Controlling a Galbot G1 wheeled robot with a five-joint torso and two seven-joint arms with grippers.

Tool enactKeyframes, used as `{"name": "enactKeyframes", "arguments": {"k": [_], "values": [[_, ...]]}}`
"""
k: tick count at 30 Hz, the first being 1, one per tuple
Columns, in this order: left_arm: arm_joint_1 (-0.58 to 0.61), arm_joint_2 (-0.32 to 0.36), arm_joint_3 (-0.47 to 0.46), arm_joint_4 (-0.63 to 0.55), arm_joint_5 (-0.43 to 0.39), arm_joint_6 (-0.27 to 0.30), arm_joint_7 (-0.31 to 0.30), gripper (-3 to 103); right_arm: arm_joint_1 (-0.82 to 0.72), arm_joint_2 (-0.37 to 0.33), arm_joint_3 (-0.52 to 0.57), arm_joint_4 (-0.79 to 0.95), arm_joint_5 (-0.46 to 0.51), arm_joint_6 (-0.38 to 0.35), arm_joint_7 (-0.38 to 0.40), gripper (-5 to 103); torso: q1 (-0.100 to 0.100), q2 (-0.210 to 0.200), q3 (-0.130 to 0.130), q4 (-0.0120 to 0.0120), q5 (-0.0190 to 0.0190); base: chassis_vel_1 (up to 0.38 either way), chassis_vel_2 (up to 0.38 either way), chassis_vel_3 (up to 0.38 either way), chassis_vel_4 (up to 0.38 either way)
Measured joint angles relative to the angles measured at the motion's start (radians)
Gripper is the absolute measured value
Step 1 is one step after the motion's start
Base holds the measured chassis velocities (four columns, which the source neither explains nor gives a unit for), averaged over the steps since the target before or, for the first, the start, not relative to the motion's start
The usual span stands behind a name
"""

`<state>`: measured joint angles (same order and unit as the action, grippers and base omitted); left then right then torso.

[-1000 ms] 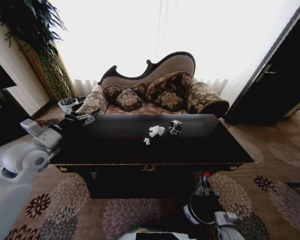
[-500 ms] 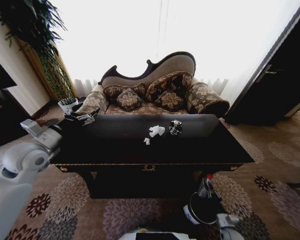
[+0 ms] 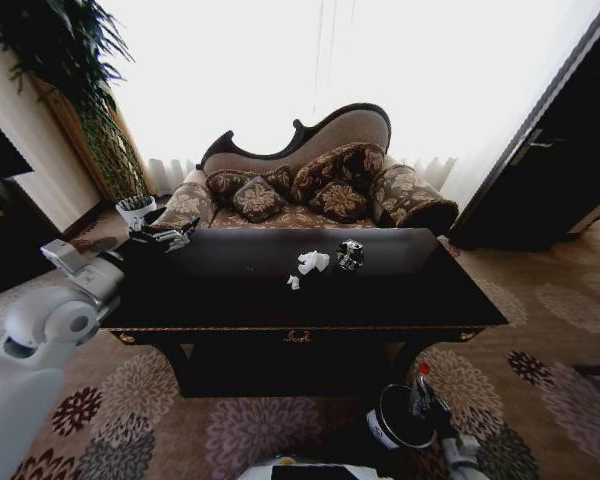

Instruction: Move to the front of the table and place the trash on the table into the trash bin.

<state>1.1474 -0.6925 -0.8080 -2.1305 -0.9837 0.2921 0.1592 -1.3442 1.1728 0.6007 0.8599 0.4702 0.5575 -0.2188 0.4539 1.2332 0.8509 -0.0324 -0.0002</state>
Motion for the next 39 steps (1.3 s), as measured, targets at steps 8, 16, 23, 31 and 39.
{"name": "enactKeyframes", "arguments": {"k": [8,16,23,31,39], "values": [[0.021,0.003,-0.019,-0.007,-0.006,-0.001,0.001,100,0.044,0.032,-0.047,-0.055,0.052,-0.024,0.023,20,0.000,0.000,0.000,0.0000,-0.0001,0.000,0.000,0.000,0.000],[0.034,0.000,-0.024,-0.010,-0.002,-0.001,0.002,100,0.068,0.034,-0.055,-0.098,0.046,-0.030,0.024,20,0.000,0.000,0.000,-0.0001,-0.0001,0.000,0.000,0.000,0.000],[0.049,0.000,-0.033,-0.016,-0.001,-0.003,0.004,100,0.100,0.029,-0.061,-0.126,0.017,-0.045,0.064,20,0.000,0.000,0.000,0.0001,0.0000,0.000,0.000,0.000,0.000],[0.050,0.004,-0.036,-0.015,-0.001,-0.004,0.005,100,0.097,0.026,-0.066,-0.139,0.004,-0.061,0.064,35,0.000,0.000,0.000,-0.0001,-0.0001,0.000,0.000,0.000,0.000],[0.046,0.003,-0.028,-0.014,-0.001,-0.004,0.005,100,0.089,0.030,-0.064,-0.142,-0.003,-0.066,0.060,68,0.000,0.000,0.000,-0.0001,0.0000,0.000,0.000,0.000,0.000]]}}
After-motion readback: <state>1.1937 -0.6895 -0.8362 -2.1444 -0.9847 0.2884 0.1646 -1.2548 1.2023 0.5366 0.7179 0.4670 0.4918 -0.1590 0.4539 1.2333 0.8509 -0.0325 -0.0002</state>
